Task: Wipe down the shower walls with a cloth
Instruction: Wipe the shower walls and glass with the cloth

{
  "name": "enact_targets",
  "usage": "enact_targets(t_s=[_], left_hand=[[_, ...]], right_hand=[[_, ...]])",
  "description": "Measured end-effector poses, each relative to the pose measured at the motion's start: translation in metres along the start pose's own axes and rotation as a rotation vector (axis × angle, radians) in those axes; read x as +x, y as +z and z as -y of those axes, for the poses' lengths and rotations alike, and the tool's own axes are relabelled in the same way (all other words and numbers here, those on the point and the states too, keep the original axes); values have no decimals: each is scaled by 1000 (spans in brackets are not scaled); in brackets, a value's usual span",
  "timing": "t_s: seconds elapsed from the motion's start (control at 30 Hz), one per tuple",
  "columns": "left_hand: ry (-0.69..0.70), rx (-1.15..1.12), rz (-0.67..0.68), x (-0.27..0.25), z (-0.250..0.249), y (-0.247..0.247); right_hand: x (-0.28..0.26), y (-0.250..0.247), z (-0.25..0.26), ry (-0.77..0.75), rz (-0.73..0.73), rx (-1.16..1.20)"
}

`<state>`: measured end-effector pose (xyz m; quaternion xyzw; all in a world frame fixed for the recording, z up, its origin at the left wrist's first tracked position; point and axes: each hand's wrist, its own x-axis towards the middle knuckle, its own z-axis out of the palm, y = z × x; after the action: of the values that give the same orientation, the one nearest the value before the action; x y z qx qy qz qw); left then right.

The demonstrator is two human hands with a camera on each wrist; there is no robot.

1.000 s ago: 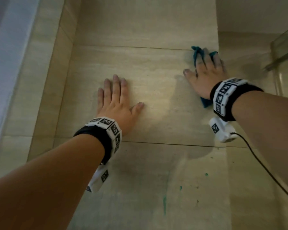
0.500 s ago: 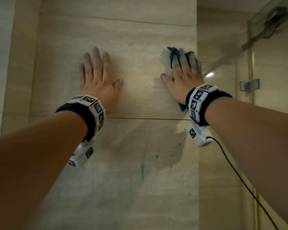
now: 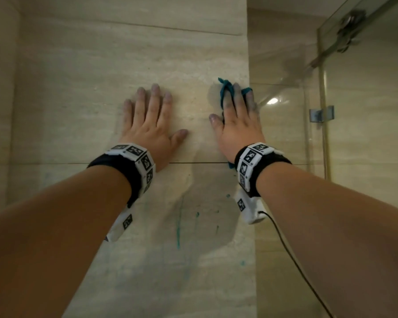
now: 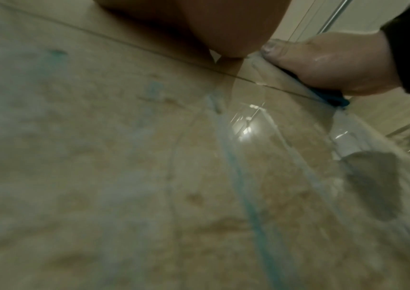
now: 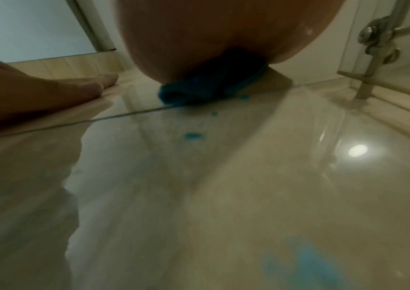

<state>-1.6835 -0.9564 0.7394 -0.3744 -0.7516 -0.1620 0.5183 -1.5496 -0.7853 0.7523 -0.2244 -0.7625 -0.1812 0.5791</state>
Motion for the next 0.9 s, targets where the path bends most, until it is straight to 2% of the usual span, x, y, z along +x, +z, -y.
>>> enact_targets(t_s=[0.1, 0.17, 0.27, 0.33, 0.4, 0.5, 0.6, 0.67, 0.8, 0.9], left_hand=[[-23, -14, 75, 1, -2, -7], [-28, -54, 116, -1, -1, -15], [32, -190, 68, -20, 0, -30], [110, -264, 11, -41, -2, -40], [129, -364, 26, -63, -6, -49], [47, -580, 162, -93, -11, -56], [-73, -842, 368, -115, -14, -53], [-98, -864, 445, -121, -11, -53], [-107, -782, 474, -122, 7, -66], [-201, -1016, 443, -124, 19, -69]], right_hand=[[-13, -6, 2, 80, -33, 187], [-20, -16, -1, 209, -35, 386], [-30, -40, -7, 363, -73, 494], [-39, -60, -6, 363, -100, 578], [-52, -79, 2, 302, -94, 636], [-76, -95, 22, 227, 46, 717], [-96, -97, 46, 197, 197, 852], [-106, -92, 60, 181, 243, 875], [-107, -85, 79, 236, 272, 881], [-99, -83, 99, 261, 308, 926]])
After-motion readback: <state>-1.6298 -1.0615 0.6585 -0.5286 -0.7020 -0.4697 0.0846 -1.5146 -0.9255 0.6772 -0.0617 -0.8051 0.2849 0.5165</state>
